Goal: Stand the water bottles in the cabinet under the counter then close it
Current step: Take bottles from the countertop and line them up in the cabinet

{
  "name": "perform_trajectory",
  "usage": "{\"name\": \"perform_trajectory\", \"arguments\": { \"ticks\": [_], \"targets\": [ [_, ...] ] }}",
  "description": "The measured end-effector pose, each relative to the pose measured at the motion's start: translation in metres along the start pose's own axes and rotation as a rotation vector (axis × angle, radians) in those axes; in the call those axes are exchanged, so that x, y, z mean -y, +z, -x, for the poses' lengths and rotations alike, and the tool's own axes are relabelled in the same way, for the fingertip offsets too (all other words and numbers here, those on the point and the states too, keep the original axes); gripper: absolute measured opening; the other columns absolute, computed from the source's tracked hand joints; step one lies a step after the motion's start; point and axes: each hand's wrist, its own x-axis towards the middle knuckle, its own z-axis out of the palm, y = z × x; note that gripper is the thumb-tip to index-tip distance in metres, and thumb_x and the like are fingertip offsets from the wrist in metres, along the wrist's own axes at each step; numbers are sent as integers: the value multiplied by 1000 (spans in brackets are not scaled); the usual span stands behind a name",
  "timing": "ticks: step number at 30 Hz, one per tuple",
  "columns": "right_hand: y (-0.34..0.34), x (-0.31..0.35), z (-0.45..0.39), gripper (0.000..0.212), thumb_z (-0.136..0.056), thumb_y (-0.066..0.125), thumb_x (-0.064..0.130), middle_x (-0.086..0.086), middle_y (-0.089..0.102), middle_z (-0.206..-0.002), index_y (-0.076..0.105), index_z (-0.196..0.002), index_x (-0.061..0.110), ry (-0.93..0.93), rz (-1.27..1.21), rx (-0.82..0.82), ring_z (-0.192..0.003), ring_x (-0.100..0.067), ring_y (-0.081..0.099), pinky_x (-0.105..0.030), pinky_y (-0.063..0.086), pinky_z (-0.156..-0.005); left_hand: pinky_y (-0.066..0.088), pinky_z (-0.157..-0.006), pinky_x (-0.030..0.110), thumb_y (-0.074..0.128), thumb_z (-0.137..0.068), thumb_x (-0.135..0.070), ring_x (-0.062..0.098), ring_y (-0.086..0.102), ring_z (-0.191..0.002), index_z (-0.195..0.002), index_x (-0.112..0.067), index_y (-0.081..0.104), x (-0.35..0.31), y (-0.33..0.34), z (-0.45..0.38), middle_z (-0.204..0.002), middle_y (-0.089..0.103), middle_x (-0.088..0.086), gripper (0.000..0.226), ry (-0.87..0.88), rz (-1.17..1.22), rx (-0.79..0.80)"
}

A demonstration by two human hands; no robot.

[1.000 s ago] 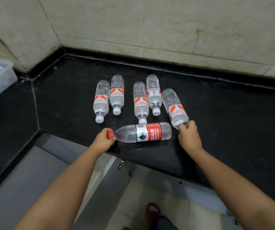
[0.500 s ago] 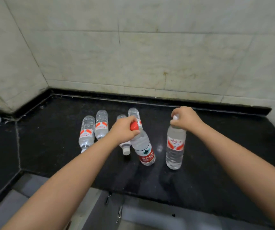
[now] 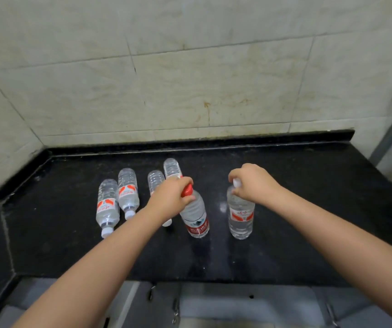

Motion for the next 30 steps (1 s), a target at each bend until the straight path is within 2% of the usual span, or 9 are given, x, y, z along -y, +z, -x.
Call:
{"name": "perform_trajectory", "arguments": {
  "ticks": [6,8,10,14,19,26,28,30],
  "targets": [
    [-1,-4,95,28,-84,59,11,-16,56,-113,65,-110,12,-15,-85,-127,-108,-31,54,-31,43,-89,40,-93,38,65,-85,-14,37,52,-109,-120,-2,57,-31,15,65,-111,58,25,38,195,45,-137],
    [-2,-4,128,26,-81,62,9,-14,57,-110,66,-106,12,-5,-107,-144,-106,-30,54,-33,44,-89,39,-93,40,63,-87,-14,37,49,-109,-121,-2,54,-43,22,93,-111,55,24,38,243,58,-168],
    [-4,-4,160,24,-81,64,10,-12,57,-110,67,-105,13,1,-107,-120,-106,-28,54,-29,41,-87,38,-94,42,59,-89,-14,37,46,-109,-123,-3,51,-51,31,119,-112,51,23,37,265,93,-173],
    [8,-12,215,26,-83,66,17,-7,57,-113,64,-109,17,51,-78,25,-109,-21,54,-20,32,-81,32,-95,32,53,-93,-20,32,41,-112,-128,-8,46,-68,62,163,-118,48,16,37,290,139,-59],
    [60,-42,265,29,-83,66,17,-8,57,-117,64,-112,16,140,-81,272,-112,-23,53,-29,42,-93,31,-99,28,48,-96,-23,26,36,-119,-129,-11,42,-92,122,192,-125,44,12,35,250,179,167],
    [160,-120,294,29,-89,58,12,-13,52,-125,60,-118,10,190,-114,412,-121,-27,45,-30,37,-100,36,-92,28,45,-96,-17,26,37,-117,-120,-7,45,-119,230,185,-126,42,11,26,157,142,440],
    [182,-147,284,30,-91,54,10,-13,51,-126,58,-120,8,169,-114,414,-122,-28,44,-31,36,-101,30,-82,24,44,-97,-16,25,38,-117,-119,-7,45,-130,259,168,-126,42,11,24,124,155,461],
    [209,-170,272,28,-82,66,6,-16,58,-114,65,-110,5,182,-109,409,-111,-33,53,-33,44,-93,23,-79,20,44,-97,-15,25,37,-118,-120,-5,45,-139,291,152,-126,42,12,26,85,168,463]
  ]
}}
